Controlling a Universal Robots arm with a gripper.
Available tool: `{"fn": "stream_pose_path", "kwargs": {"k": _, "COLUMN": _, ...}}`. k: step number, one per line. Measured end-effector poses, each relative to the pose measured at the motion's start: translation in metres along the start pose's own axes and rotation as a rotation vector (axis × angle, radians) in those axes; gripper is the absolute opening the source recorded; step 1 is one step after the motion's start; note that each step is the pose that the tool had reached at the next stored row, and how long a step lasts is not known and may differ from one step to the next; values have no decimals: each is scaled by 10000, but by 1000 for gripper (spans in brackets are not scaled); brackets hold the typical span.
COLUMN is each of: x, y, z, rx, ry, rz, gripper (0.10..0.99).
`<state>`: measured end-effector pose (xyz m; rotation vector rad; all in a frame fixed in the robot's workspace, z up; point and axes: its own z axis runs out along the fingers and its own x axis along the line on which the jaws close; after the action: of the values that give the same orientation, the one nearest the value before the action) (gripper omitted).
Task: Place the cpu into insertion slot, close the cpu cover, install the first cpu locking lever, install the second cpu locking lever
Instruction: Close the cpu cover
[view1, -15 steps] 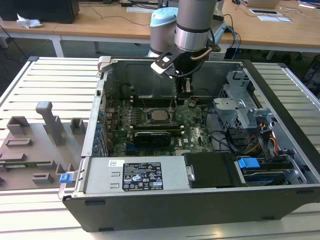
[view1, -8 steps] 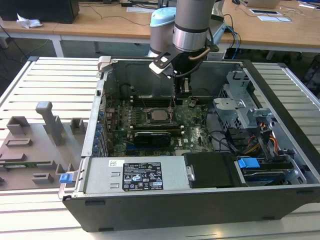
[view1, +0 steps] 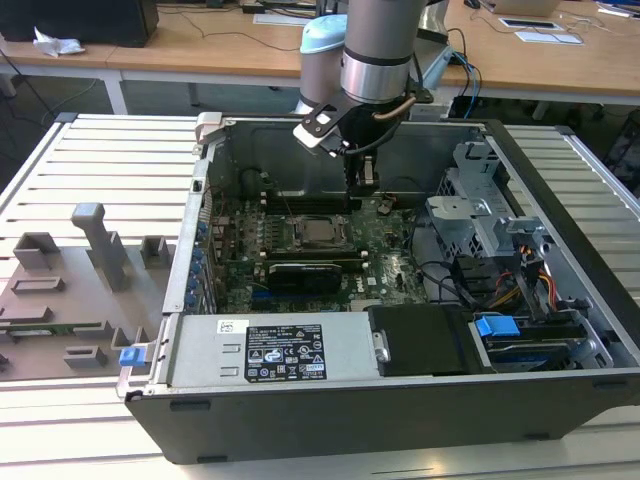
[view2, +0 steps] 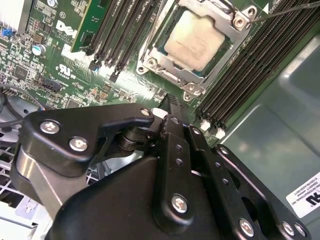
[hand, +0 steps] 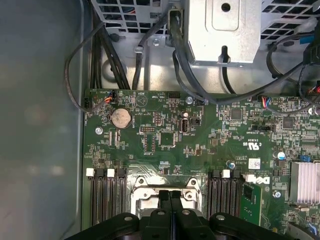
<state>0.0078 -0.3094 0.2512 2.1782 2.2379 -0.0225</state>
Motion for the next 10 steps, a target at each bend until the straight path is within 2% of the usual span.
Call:
{"fn": "stream_pose_path", "kwargs": {"k": 7, "x": 3, "y": -112, "z": 4, "rx": 0, "ry": -1, "rz": -1, "gripper": 106}}
{"fn": "stream_pose_path", "kwargs": {"k": 10, "x": 4, "y": -137, "z": 5, "rx": 0, "ry": -1, "rz": 1, "gripper": 106}}
